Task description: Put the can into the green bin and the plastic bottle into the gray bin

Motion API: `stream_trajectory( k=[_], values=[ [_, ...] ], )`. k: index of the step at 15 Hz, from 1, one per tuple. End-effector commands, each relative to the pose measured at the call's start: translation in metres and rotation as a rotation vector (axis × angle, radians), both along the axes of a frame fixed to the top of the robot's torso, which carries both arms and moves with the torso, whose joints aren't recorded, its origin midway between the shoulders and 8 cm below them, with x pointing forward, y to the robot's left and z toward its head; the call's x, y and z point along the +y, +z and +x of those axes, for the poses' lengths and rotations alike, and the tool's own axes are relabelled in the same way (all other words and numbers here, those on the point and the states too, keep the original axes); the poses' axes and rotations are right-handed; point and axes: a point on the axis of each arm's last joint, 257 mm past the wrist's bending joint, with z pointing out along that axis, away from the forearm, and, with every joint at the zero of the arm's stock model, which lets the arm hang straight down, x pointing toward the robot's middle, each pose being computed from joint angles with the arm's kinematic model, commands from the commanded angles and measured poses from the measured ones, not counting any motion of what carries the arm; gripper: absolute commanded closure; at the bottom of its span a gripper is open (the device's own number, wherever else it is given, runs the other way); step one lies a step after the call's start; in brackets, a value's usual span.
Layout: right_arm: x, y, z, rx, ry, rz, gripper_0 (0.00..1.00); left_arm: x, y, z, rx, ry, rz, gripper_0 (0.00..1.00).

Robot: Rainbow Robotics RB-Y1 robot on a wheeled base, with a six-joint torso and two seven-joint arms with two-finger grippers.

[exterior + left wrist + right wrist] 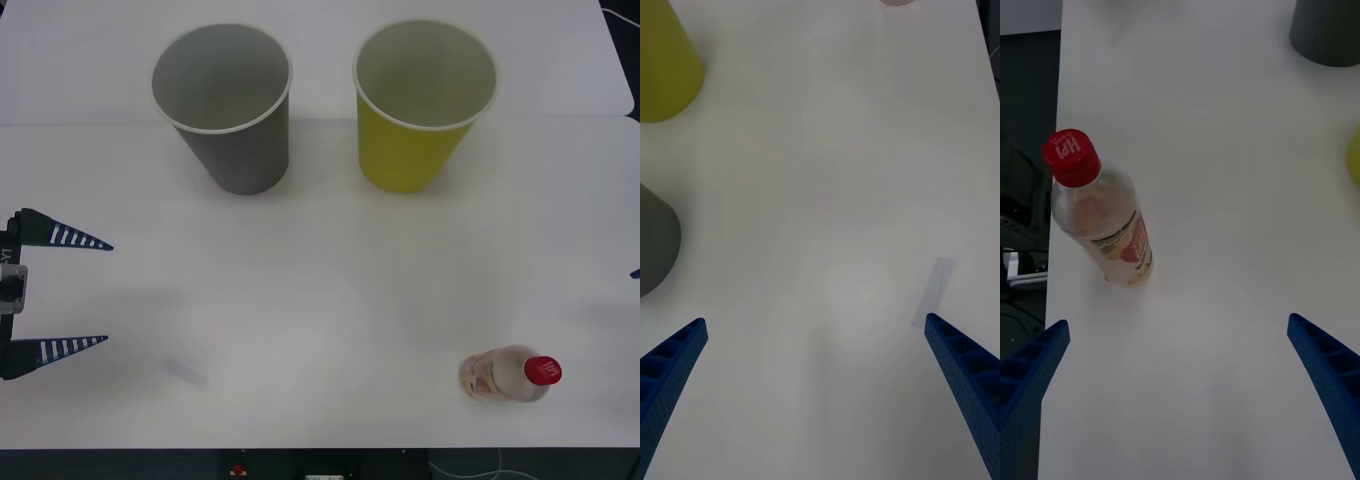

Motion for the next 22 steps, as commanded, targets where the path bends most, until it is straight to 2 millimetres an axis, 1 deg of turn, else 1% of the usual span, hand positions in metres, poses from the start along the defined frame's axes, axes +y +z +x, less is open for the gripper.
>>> stream_trajectory(
  k=[1,4,7,13,16,22],
  values=[
    [-0.012,-0.013,-0.011,0.013,0.030,0.024,0.00,0.000,0.000,0.000,0.000,0.000,0.000,0.00],
    [-0.012,-0.033,-0.018,0.022,0.035,0.097,0.00,0.000,0.000,0.000,0.000,0.000,0.000,0.00],
    [-0.009,-0.051,-0.020,-0.018,0.031,0.153,0.00,0.000,0.000,0.000,0.000,0.000,0.000,0.00],
    [0.009,-0.079,-0.023,-0.026,-0.019,0.257,0.00,0.000,0.000,0.000,0.000,0.000,0.000,0.00],
    [0.023,-0.092,-0.020,-0.040,-0.031,0.290,0.00,0.000,0.000,0.000,0.000,0.000,0.000,0.00],
    [0.060,-0.116,-0.005,-0.061,-0.037,0.339,0.00,0.000,0.000,0.000,0.000,0.000,0.000,0.00]
  ],
)
